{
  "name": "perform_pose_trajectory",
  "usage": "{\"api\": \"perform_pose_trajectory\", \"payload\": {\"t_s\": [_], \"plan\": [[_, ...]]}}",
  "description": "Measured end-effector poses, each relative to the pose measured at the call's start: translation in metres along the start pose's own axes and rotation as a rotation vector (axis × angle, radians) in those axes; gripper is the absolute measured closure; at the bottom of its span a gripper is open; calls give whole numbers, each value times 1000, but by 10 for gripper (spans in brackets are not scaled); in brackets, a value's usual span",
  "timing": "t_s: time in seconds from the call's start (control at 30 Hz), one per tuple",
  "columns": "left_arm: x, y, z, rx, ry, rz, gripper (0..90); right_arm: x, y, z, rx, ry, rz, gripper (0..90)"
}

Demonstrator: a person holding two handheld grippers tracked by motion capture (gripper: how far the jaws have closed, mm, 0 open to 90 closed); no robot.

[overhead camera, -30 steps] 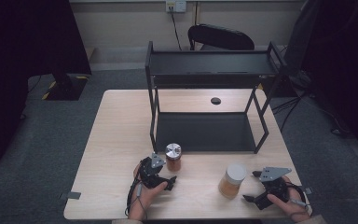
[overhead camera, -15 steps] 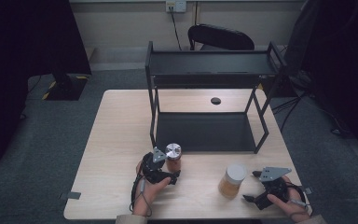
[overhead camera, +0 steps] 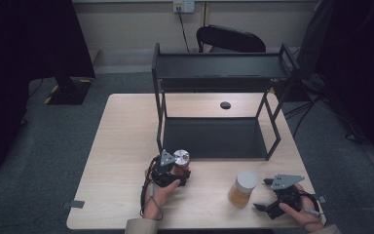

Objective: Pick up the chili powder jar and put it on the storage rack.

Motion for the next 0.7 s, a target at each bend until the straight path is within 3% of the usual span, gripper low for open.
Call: {"api": "perform_pose_trajectory", "payload": {"t_s": [0.17, 0.47, 0.7], "plan": [[2, 2, 2, 7, 23, -2, 264, 0, 0, 0, 0, 0, 0, 0], [9, -1, 6, 27, 110, 36, 297, 0, 0, 0, 0, 0, 0, 0], [11, -1, 10, 13, 105, 39, 300, 0, 0, 0, 0, 0, 0, 0]]}}
Point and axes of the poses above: each handheld gripper's, and its own axes: y roughly forward along the jaws, z roughly out of its top, x roughly to its right, the point moved 7 cm from there along y, roughly forward along the jaws, and after that the axes turned 11 degrees about z, right-handed, at the moved point
